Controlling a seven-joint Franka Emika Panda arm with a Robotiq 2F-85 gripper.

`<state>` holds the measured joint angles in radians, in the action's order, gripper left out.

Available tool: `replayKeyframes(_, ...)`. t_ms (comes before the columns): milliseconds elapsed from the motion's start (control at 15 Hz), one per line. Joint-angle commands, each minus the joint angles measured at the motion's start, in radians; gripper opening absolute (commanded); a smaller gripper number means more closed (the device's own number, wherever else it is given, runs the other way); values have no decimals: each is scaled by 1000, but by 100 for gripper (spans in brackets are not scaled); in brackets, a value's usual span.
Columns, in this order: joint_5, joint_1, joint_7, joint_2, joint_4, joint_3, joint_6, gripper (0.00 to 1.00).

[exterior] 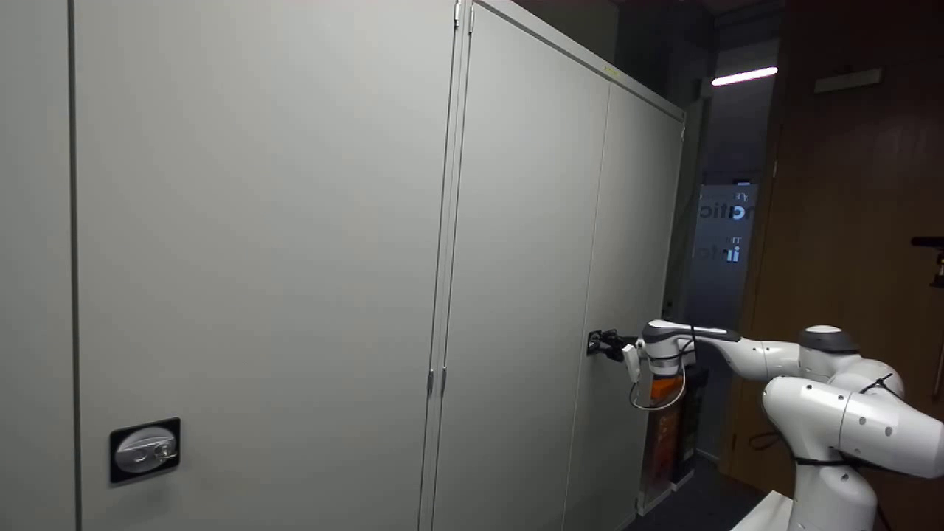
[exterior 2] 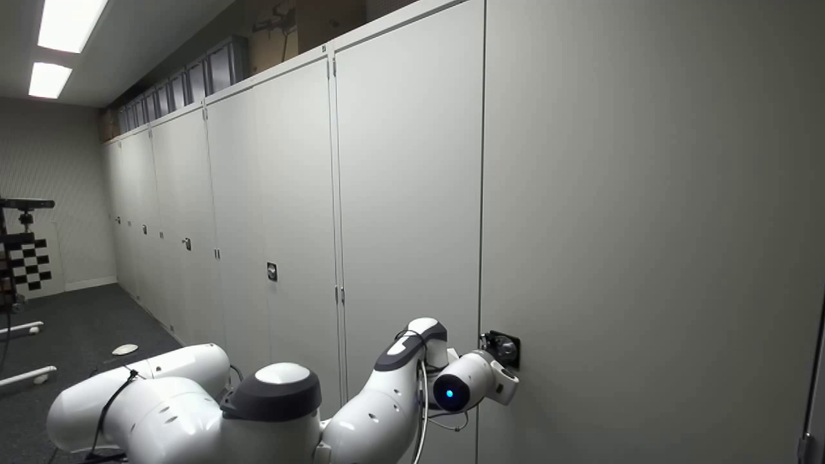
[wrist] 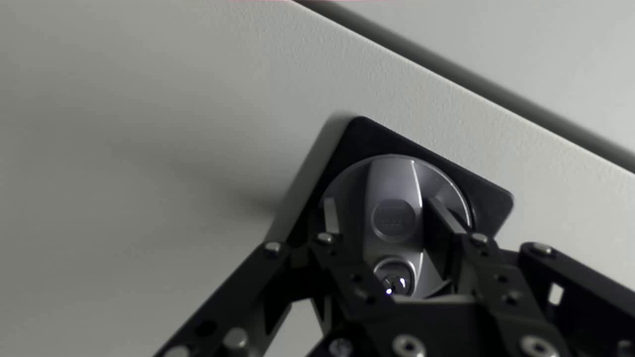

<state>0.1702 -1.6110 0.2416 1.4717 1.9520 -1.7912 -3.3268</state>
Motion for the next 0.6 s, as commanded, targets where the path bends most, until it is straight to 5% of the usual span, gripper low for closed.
replayKeyframes(0,-5,0,-5,0,-7,27,-4,16)
replayKeyframes(133,-2,7,-2,0,1,33,-2,7)
replayKeyframes(533,-7,33,-12,0,21,56,36,8)
